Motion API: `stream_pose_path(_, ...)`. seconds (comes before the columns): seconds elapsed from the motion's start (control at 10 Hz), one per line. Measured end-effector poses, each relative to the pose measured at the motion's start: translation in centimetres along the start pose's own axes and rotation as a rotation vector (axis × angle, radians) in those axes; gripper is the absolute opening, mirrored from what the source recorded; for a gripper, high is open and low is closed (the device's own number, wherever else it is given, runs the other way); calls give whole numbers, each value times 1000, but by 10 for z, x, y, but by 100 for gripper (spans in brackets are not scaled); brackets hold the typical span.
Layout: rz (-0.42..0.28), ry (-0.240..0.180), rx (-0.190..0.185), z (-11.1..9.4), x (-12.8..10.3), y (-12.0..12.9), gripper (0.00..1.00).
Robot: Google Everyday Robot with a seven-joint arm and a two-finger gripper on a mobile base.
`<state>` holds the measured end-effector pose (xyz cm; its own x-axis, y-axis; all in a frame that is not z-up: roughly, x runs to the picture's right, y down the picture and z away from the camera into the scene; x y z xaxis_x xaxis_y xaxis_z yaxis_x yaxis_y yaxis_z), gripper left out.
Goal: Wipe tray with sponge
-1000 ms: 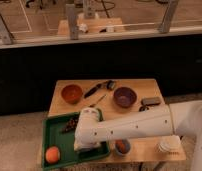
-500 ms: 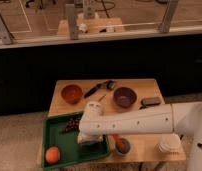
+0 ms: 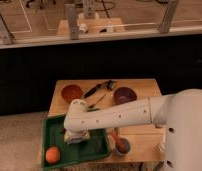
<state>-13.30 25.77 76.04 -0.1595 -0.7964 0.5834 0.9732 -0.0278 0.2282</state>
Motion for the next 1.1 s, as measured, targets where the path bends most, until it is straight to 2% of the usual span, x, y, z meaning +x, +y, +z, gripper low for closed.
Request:
stream_pose_path(0.2,-30,-7,10,-5,-9,-9,0)
stream_pose_path(0.5,-63,-48,4,-6,-39,-5,0)
stream_pose_path(0.8,-53,-63,-19,-10,-48,18,0)
stream_pose_path(1.1,12,-63,-49,-10,-45,53,0)
